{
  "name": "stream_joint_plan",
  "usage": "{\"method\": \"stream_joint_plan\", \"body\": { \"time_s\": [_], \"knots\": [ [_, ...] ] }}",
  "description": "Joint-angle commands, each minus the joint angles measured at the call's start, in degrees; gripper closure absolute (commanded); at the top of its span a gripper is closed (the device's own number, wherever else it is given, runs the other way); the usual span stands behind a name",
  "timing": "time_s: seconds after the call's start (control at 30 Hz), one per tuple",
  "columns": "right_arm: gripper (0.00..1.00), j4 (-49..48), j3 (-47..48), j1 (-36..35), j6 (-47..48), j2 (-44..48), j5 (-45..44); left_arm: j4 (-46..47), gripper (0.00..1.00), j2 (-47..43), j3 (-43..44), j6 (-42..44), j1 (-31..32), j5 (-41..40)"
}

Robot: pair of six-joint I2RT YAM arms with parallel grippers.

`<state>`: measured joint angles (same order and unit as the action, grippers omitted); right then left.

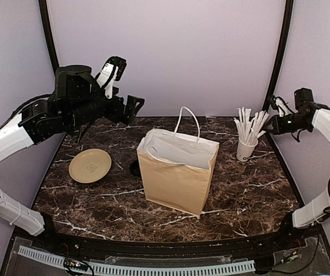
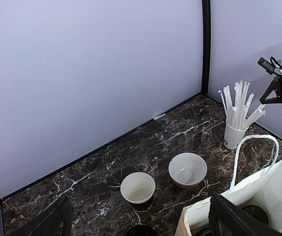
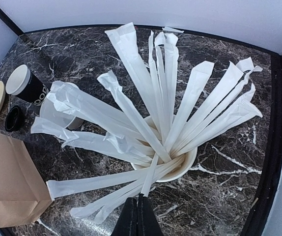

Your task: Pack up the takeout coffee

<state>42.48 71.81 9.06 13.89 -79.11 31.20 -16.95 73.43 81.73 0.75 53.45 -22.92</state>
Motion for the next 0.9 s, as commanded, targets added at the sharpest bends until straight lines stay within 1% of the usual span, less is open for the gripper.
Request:
{"method": "stream_joint_plan", "body": {
  "time_s": [0.0,0.03,0.27,0.37,0.43,0.5,0.57,0.63,0.73,0.87],
  "knots": [
    [1.0,5.2,6.9,0.2,0.5,3.9,-0.2,-1.0,0.01,-1.6,-0.4,-0.1,-0.2,0.3],
    [1.0,6.8,8.7,0.2,0.8,4.4,-0.2,-1.0,0.01,-1.5,-0.2,0.0,-0.2,0.1],
    [1.0,22.7,29.4,0.2,7.7,5.2,-0.4,-2.3,0.01,0.4,2.6,1.2,-0.3,-0.5],
    [1.0,21.5,31.2,0.5,8.5,8.1,-0.3,-2.5,0.01,1.1,3.6,1.4,-0.2,-0.7],
    [1.0,22.9,34.5,0.5,9.9,8.2,0.8,-2.6,0.02,1.3,4.3,1.4,-0.3,-0.8],
    [1.0,23.6,37.3,0.5,11.3,8.6,6.0,-2.8,0.02,1.4,5.0,1.4,-0.3,-0.8],
    [1.0,25.2,40.5,0.5,12.0,8.4,16.6,-2.9,0.02,1.5,5.4,1.2,-0.3,-1.1],
    [1.0,28.2,44.6,0.5,13.7,7.0,25.5,-3.2,0.02,1.5,5.5,1.1,-0.3,-1.3],
    [1.0,30.6,48.1,0.0,16.3,6.1,33.3,-3.5,0.02,1.2,5.3,0.7,-0.3,-1.8],
    [1.0,30.5,47.9,-2.0,16.8,5.9,41.5,-3.6,0.02,0.1,4.5,-0.1,-0.3,-2.4]
  ]
}}
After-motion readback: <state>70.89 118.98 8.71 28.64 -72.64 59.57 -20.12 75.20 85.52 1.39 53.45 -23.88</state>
